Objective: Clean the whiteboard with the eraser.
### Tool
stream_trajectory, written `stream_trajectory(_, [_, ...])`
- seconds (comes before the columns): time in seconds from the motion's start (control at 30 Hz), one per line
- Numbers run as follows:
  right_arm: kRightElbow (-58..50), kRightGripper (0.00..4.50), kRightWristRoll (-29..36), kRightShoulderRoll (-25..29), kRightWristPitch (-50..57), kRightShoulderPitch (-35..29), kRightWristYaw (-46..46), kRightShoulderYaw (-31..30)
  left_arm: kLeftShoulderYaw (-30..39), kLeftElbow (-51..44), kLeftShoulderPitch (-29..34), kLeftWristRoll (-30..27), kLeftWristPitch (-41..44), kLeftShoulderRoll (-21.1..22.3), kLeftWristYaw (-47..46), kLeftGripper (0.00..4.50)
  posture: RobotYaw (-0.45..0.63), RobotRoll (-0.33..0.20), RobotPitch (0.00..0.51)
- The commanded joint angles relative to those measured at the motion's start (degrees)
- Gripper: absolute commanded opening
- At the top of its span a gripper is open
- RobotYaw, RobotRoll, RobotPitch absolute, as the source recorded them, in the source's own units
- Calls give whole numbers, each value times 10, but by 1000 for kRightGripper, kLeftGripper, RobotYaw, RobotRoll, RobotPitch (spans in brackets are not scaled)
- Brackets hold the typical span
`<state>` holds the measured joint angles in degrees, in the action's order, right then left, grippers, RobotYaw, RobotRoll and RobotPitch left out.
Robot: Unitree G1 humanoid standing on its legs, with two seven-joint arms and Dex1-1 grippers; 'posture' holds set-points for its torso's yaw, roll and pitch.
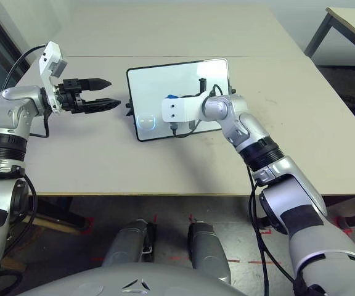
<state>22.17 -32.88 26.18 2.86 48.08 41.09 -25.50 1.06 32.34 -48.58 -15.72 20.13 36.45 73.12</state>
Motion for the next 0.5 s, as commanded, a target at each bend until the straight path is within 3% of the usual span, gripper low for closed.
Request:
stream_trajectory(0.03, [18, 142, -6, 12, 5, -8, 7, -5, -3, 2, -5, -1, -2, -2, 3, 4500, 153, 0, 63])
stream_trajectory(0.5, [6, 142, -2, 54, 7, -37, 26, 1, -5, 6, -8, 1, -4, -4, 3, 4500, 135, 0, 65])
